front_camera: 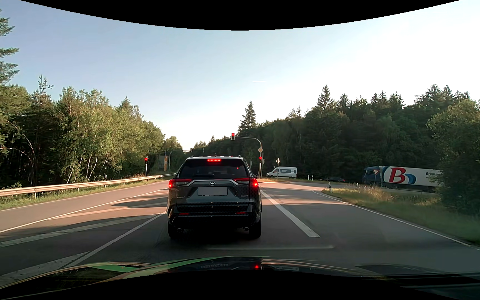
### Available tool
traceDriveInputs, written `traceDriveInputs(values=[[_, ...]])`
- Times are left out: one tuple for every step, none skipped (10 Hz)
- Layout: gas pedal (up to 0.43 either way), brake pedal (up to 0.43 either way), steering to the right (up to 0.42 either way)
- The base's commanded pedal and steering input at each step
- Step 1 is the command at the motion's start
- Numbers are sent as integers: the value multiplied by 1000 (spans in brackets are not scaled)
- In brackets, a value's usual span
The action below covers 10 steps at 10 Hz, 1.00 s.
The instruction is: Follow the waypoints while adhering to traffic rules and regulations
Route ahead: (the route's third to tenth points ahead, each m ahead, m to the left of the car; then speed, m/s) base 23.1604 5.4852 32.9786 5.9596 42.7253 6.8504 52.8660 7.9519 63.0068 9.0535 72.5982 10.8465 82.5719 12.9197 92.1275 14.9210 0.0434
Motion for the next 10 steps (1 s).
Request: traceDriveInputs(values=[[0,226,-9],[0,238,-9],[0,238,-9],[0,244,-9],[0,244,-10],[0,244,-9],[0,244,-10],[0,244,-10],[0,244,-10],[0,244,-10]])
